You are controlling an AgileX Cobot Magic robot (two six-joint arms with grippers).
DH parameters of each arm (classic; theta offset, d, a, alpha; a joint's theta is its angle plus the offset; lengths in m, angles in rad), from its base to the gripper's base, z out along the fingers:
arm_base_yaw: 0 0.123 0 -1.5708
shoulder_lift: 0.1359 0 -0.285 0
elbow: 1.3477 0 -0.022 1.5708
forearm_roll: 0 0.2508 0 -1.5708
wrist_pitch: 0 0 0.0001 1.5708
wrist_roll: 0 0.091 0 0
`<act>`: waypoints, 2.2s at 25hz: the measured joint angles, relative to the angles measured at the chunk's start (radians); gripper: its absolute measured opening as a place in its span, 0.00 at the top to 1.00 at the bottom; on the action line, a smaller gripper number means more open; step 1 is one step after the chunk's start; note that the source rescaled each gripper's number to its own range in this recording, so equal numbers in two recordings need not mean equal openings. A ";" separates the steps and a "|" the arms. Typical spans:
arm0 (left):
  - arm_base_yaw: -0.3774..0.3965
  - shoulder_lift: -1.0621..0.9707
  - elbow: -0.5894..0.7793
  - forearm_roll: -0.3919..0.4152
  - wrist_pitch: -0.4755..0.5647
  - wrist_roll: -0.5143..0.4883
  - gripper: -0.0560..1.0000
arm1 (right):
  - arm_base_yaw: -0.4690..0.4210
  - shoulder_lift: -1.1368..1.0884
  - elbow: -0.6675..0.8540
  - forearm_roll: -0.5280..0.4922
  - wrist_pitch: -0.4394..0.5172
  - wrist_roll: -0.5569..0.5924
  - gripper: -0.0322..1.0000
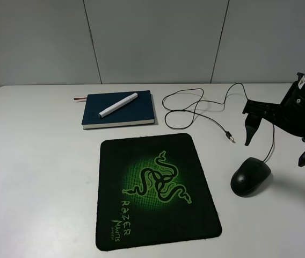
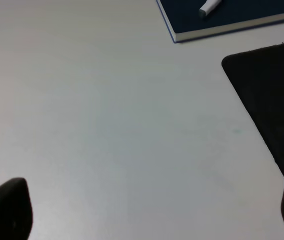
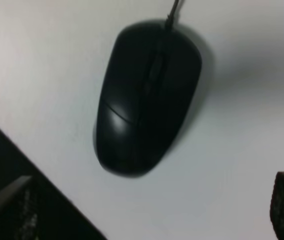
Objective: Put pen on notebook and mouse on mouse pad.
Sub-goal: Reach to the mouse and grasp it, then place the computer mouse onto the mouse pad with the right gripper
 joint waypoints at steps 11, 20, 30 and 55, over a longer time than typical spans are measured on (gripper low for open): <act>0.000 0.000 0.000 0.000 0.000 0.000 0.00 | 0.000 0.172 0.000 0.025 -0.118 0.031 0.00; 0.000 0.000 0.000 0.000 0.000 0.000 0.00 | 0.000 0.267 0.000 0.037 -0.175 0.044 0.00; 0.000 0.000 0.000 0.000 0.000 0.000 0.00 | 0.000 0.296 0.052 0.057 -0.281 0.078 0.00; 0.000 0.000 0.000 0.000 0.000 0.000 0.00 | 0.000 0.344 0.052 0.090 -0.297 0.078 0.97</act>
